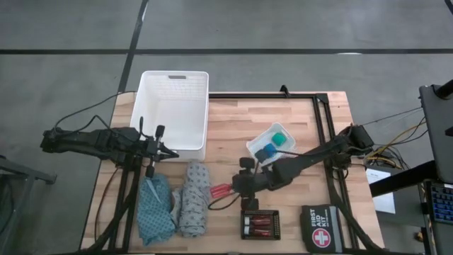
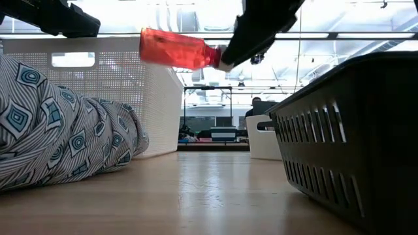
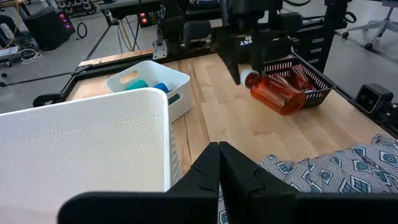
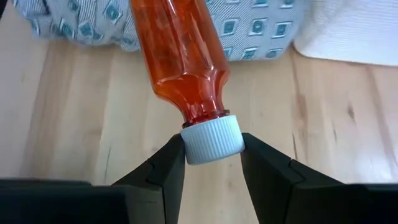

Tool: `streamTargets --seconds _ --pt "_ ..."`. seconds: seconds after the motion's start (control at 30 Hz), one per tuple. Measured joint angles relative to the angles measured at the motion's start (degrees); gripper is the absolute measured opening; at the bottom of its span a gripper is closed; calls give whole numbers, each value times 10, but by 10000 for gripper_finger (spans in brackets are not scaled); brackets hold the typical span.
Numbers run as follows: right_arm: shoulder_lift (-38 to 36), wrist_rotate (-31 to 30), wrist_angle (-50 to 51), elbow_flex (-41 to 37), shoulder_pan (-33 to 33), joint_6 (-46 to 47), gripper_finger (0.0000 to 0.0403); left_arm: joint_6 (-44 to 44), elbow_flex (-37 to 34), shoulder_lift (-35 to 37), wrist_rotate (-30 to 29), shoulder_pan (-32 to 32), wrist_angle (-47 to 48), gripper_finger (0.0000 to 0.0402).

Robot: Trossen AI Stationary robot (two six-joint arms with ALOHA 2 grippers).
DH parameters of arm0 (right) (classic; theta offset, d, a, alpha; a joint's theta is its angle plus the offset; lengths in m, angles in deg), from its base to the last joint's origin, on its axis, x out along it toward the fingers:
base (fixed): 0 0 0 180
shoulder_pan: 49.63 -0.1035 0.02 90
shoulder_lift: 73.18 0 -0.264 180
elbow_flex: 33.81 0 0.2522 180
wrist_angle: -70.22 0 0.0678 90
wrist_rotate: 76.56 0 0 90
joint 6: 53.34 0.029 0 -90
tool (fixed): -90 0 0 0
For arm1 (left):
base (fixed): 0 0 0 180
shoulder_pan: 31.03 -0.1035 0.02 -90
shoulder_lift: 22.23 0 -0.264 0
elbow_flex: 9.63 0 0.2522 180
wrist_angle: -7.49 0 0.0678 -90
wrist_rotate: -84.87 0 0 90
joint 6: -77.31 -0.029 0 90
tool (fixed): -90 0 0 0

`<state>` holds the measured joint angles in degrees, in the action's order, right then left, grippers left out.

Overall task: Pick & place medical supplies in basket/bin
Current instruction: Put the red pill bottle into the black bin

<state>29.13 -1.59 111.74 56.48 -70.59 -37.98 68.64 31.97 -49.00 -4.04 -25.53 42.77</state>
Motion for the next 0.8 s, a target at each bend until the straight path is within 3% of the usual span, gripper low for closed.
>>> streamTargets --seconds 0.43,0.6,0.8 --pt "-15 -119 81 1 -109 196 137 0 0 0 0 0 0 6" --pt "-16 -137 116 1 -152 279 137 0 0 0 0 0 0 6" --pt "-16 -137 128 1 -206 314 137 0 0 0 0 0 0 6"
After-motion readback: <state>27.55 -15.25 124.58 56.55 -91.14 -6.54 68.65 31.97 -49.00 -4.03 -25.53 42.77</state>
